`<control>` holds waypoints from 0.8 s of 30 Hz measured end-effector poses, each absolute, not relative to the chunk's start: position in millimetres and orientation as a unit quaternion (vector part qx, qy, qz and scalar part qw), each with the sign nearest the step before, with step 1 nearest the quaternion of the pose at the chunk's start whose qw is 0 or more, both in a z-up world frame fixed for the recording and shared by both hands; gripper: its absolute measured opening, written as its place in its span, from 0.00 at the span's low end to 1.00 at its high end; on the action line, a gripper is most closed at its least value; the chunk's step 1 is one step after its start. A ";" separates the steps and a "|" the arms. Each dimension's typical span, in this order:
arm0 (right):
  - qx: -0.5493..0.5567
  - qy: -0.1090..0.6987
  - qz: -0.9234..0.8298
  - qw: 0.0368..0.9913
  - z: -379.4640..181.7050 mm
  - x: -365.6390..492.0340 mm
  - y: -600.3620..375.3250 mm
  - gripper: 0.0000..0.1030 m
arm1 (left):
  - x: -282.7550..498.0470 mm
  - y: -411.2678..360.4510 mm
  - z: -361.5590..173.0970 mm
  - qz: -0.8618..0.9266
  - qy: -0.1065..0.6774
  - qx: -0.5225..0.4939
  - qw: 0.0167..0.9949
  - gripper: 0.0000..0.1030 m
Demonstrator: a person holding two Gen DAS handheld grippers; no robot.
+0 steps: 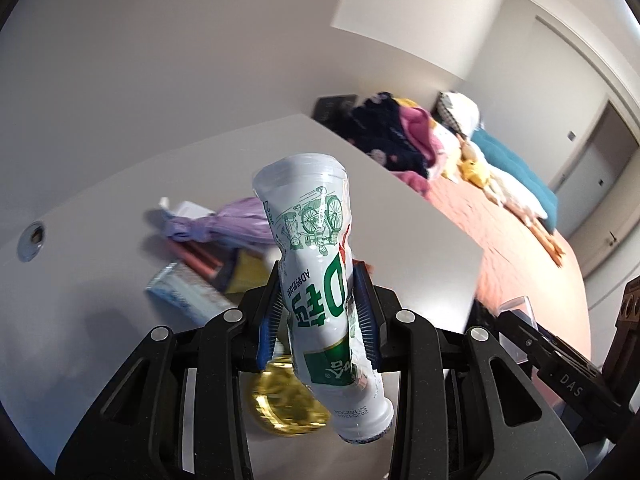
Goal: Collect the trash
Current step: 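Carry bottle and cup to the black bin and open both tools to drop them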
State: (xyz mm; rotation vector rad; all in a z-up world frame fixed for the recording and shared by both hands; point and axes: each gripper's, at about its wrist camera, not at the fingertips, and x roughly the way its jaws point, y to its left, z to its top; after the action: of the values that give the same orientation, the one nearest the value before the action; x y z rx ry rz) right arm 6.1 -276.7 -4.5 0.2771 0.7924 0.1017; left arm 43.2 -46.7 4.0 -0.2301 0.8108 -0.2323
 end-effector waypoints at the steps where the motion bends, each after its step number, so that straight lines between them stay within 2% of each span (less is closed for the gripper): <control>1: 0.136 0.382 0.045 0.913 -3.2 2.8 -281.4 0.38 | 43.1 -51.5 4.8 -0.119 0.392 -0.109 0.906 0.33; 24: 0.171 0.342 -0.066 0.922 13.6 -55.0 -380.7 0.38 | 43.0 -176.8 9.0 -0.272 0.393 -0.055 0.877 0.33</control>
State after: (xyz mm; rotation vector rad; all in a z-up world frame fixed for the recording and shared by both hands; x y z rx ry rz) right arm -55.0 -380.7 13.6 0.3521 0.7027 -0.1349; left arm 43.0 -176.8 9.0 -0.1153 0.8196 -0.5669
